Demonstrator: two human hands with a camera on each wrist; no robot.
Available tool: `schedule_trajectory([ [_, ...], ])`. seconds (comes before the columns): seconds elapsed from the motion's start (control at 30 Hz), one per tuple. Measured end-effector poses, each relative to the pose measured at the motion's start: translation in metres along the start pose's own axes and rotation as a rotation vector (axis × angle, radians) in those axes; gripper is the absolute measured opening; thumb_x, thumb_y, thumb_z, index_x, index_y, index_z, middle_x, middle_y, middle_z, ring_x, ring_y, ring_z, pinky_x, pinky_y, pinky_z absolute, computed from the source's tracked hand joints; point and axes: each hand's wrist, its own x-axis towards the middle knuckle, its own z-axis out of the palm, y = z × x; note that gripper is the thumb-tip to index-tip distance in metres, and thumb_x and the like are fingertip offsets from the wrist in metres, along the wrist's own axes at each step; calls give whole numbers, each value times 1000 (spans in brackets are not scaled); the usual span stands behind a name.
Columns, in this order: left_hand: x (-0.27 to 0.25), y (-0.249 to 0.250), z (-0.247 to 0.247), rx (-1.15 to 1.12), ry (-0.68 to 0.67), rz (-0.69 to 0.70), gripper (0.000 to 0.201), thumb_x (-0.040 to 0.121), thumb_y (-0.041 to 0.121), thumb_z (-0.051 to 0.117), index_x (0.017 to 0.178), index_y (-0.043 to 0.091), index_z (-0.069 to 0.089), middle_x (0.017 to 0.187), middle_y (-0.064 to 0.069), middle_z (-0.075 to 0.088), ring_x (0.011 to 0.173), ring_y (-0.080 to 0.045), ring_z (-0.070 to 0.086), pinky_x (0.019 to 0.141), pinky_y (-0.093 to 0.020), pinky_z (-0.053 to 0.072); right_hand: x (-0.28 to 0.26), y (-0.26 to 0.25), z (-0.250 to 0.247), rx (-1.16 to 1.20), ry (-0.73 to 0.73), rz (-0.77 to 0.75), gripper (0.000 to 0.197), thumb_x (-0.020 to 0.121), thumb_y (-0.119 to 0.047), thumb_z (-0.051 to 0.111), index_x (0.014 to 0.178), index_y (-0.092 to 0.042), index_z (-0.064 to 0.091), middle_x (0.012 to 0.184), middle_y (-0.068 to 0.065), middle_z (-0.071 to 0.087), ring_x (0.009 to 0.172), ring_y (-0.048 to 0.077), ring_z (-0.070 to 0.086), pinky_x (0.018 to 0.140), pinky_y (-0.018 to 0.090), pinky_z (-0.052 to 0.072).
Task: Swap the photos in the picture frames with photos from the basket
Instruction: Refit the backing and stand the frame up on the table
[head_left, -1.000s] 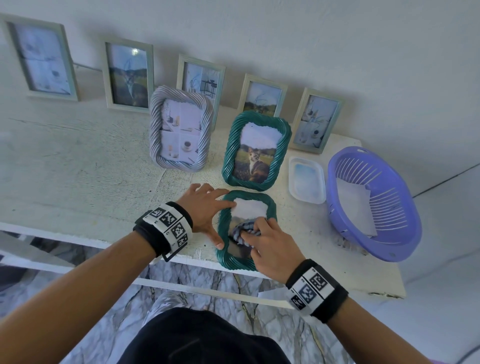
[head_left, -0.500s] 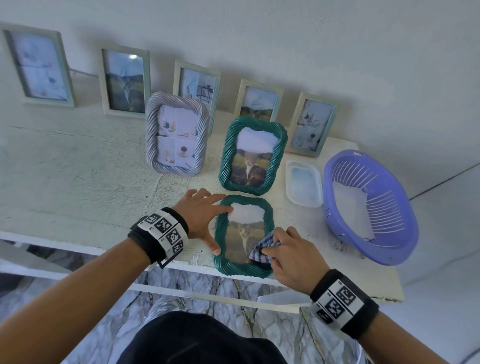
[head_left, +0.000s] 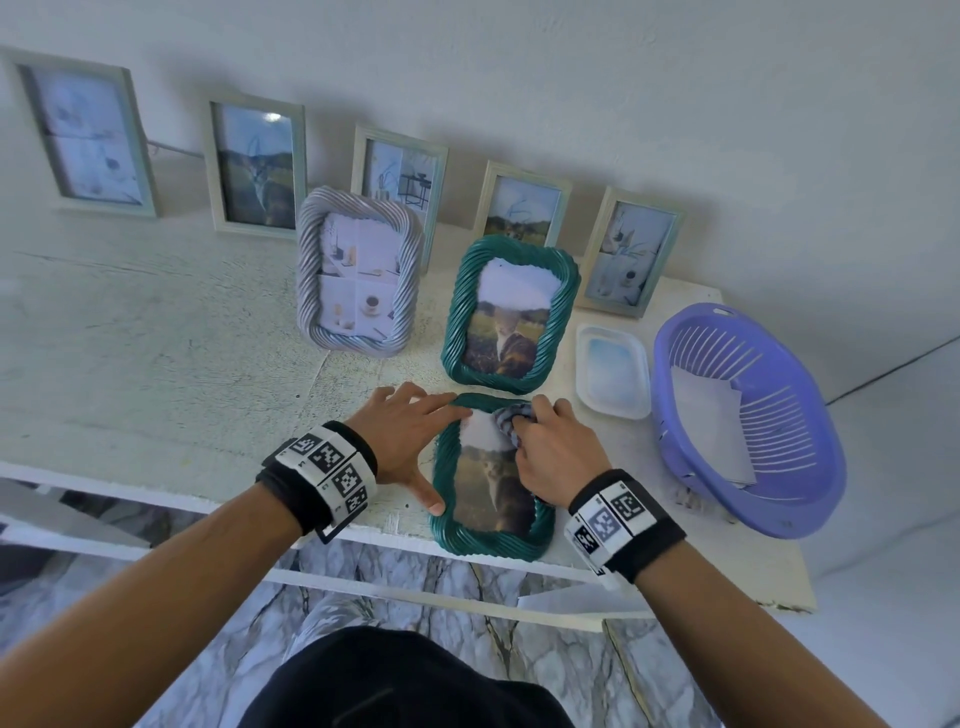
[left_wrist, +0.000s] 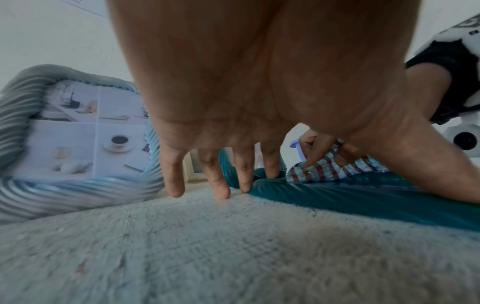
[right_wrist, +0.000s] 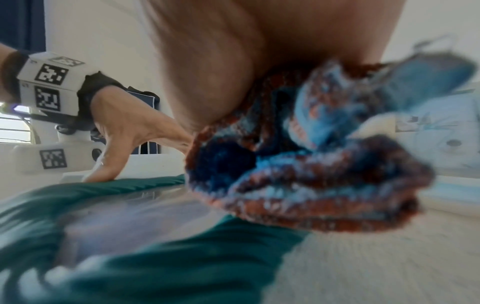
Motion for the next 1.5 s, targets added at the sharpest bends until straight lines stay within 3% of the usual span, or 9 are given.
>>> schedule_trajectory([
  [0.13,-1,1,0,-55,15,-18,132,54,80,71,152,21,5,156,-2,28,143,-27,19,116,-48,19,5,-13,0,76,-4,-13,31,92,-18,45,120,-8,54,126,12,40,116,33,37,81,41,46],
  [0.27,0,2,-2,-41,37,-6,129,53,81,71,150,20,11,150,-7,38,141,-29,24,115,-48,19,8,-29,2,124,-4,-51,32,93,-23,45,121,-11,54,128,12,38,119,34,36,87,43,47],
  [0.7,3,-1,2,-3,43,-10,131,52,84,68,154,24,10,161,7,17,142,-25,23,117,-48,15,-47,-46,11,176,-60,-198,40,91,-27,40,124,-11,57,126,8,43,115,29,41,90,41,49],
  [0.87,3,0,2,22,42,-16,132,53,86,65,154,25,7,162,7,16,142,-24,23,117,-48,15,-76,-43,28,200,-10,-243,43,76,-33,31,95,-16,66,95,3,53,91,26,56,57,32,52],
  [1.03,0,-1,1,17,34,-10,131,55,85,64,155,24,6,163,7,12,144,-23,20,118,-48,14,-86,-25,21,161,-80,-176,66,72,-42,11,113,-19,58,109,1,47,103,21,46,68,32,40],
  [1.17,-1,0,-1,24,18,-3,129,57,85,64,155,24,5,163,6,10,145,-23,19,118,-48,14,-86,-4,18,74,-102,-118,73,73,-44,3,119,-24,55,113,0,44,103,21,45,70,33,45],
  [1.23,-2,1,-2,23,15,0,129,58,84,64,155,23,6,163,6,11,145,-24,19,118,-47,14,-80,3,16,38,-94,-95,65,82,-42,8,124,-25,55,116,1,43,104,22,44,71,34,48],
  [1.33,-1,2,-2,22,12,-1,129,58,84,65,155,23,6,163,6,11,144,-24,20,118,-47,14,-62,6,14,39,-54,-50,39,95,-31,34,128,-22,53,123,3,41,109,23,42,76,36,49],
  [1.5,-2,2,-2,10,0,-8,130,57,84,64,155,23,5,163,6,9,145,-24,19,118,-48,14,-26,16,9,76,14,62,39,96,-24,41,134,-19,47,129,8,38,115,29,39,82,41,50],
])
